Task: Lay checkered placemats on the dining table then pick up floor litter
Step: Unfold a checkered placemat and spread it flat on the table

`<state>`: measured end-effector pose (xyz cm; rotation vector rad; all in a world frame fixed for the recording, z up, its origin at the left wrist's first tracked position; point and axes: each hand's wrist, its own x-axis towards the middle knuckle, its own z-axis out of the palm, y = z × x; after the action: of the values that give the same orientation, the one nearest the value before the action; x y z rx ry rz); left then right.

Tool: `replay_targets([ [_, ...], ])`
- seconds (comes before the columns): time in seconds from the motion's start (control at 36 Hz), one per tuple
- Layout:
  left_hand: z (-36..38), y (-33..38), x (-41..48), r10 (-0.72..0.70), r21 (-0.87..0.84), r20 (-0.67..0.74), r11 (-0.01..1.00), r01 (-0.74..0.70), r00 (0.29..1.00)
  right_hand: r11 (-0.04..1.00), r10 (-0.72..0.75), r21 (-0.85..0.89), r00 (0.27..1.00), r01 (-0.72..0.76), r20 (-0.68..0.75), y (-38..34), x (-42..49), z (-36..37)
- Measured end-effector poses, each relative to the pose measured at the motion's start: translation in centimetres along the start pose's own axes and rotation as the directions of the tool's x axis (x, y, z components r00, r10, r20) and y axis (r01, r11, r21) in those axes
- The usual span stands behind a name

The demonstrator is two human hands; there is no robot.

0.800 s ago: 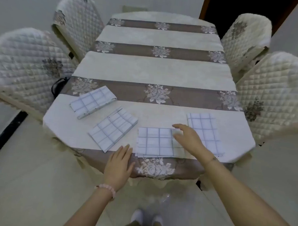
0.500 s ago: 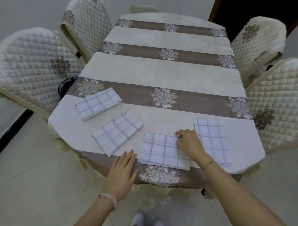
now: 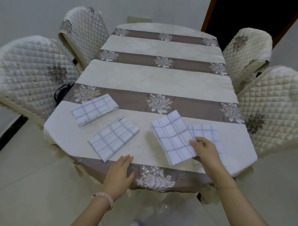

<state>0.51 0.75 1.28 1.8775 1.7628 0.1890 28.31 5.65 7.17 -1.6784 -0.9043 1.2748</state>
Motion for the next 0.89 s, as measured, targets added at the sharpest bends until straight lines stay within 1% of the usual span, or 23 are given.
replay_targets([
  [0.06,-1.0,1.6,-0.1,-0.043,-0.235,-0.038,0.971,0.033,0.998,0.995,0.014,0.104,1.0,-0.012,-0.02,0.0,-1.2,-0.1],
  [0.08,-1.6,2.5,-0.2,-0.072,-0.365,-0.038,0.93,0.053,0.997,0.988,0.025,0.151,0.999,-0.02,-0.033,0.0,-1.7,-0.1],
  [0.11,-2.2,3.5,-0.2,-0.098,-0.496,-0.008,0.865,0.081,0.995,0.981,0.036,0.192,0.998,-0.027,-0.044,-0.1,-2.2,0.0],
  [0.17,-3.5,5.8,-0.3,-0.113,-0.72,0.106,0.676,0.155,0.988,0.965,0.058,0.258,0.997,-0.044,-0.048,-0.1,-3.0,0.2],
  [0.19,-4.0,6.9,-0.4,-0.1,-0.798,0.168,0.57,0.195,0.981,0.958,0.066,0.282,0.997,-0.05,-0.048,-0.1,-3.4,0.4],
  [0.25,-4.7,8.8,-0.6,-0.035,-0.898,0.277,0.346,0.271,0.96,0.948,0.068,0.315,0.997,-0.051,-0.044,0.0,-4.2,0.7],
  [0.28,-5.0,9.6,-0.9,0.014,-0.92,0.3,0.27,0.286,0.954,0.945,0.064,0.322,0.997,-0.047,-0.043,0.1,-4.6,0.9],
  [0.31,-5.3,10.3,-1.2,0.055,-0.929,0.302,0.242,0.281,0.952,0.946,0.06,0.321,0.997,-0.042,-0.048,0.1,-5.1,1.1],
  [0.33,-5.5,10.9,-1.6,0.074,-0.934,0.294,0.231,0.271,0.953,0.947,0.058,0.319,0.997,-0.037,-0.056,0.3,-5.5,1.3],
  [0.36,-5.5,11.4,-1.9,0.064,-0.94,0.279,0.222,0.259,0.958,0.946,0.057,0.322,0.996,-0.034,-0.061,0.3,-5.8,1.5],
  [0.42,-5.5,12.0,-2.4,0.0,-0.951,0.242,0.199,0.237,0.97,0.943,0.063,0.33,0.996,-0.04,-0.058,0.5,-6.5,1.7],
  [0.5,-5.1,12.1,-2.6,-0.098,-0.95,0.18,0.239,0.199,0.979,0.951,0.073,0.306,0.995,-0.05,-0.064,0.8,-7.2,2.0],
  [0.53,-5.0,12.0,-2.8,-0.115,-0.948,0.162,0.257,0.187,0.98,0.963,0.073,0.266,0.993,-0.046,-0.091,0.8,-7.5,2.1],
  [0.58,-4.7,11.8,-3.0,-0.131,-0.941,0.124,0.299,0.158,0.984,0.994,0.024,0.105,0.984,-0.006,-0.174,0.9,-7.8,2.2],
  [0.64,-4.6,11.5,-3.2,-0.145,-0.933,0.087,0.336,0.132,0.986,0.994,-0.109,-0.047,0.967,0.101,-0.231,1.0,-8.4,2.4],
  [0.67,-4.5,11.4,-3.3,-0.152,-0.929,0.073,0.349,0.123,0.986,0.981,-0.184,-0.099,0.957,0.165,-0.225,1.0,-8.7,2.5],
  [0.72,-4.4,11.2,-3.3,-0.157,-0.925,0.052,0.365,0.107,0.986,0.944,-0.309,-0.162,0.94,0.286,-0.141,0.9,-9.7,2.9],
  [0.78,-4.3,11.1,-3.3,-0.165,-0.922,0.031,0.376,0.092,0.986,0.903,-0.387,-0.209,0.922,0.375,-0.018,0.6,-10.5,3.7],
  [0.83,-4.3,11.0,-3.4,-0.174,-0.934,0.036,0.343,0.095,0.984,0.864,-0.42,-0.268,0.904,0.427,0.085,0.4,-11.1,4.5],
  [0.89,-4.5,11.0,-3.6,-0.165,-0.951,0.07,0.285,0.116,0.984,0.841,-0.413,-0.309,0.896,0.444,0.163,0.5,-11.4,5.1],
])
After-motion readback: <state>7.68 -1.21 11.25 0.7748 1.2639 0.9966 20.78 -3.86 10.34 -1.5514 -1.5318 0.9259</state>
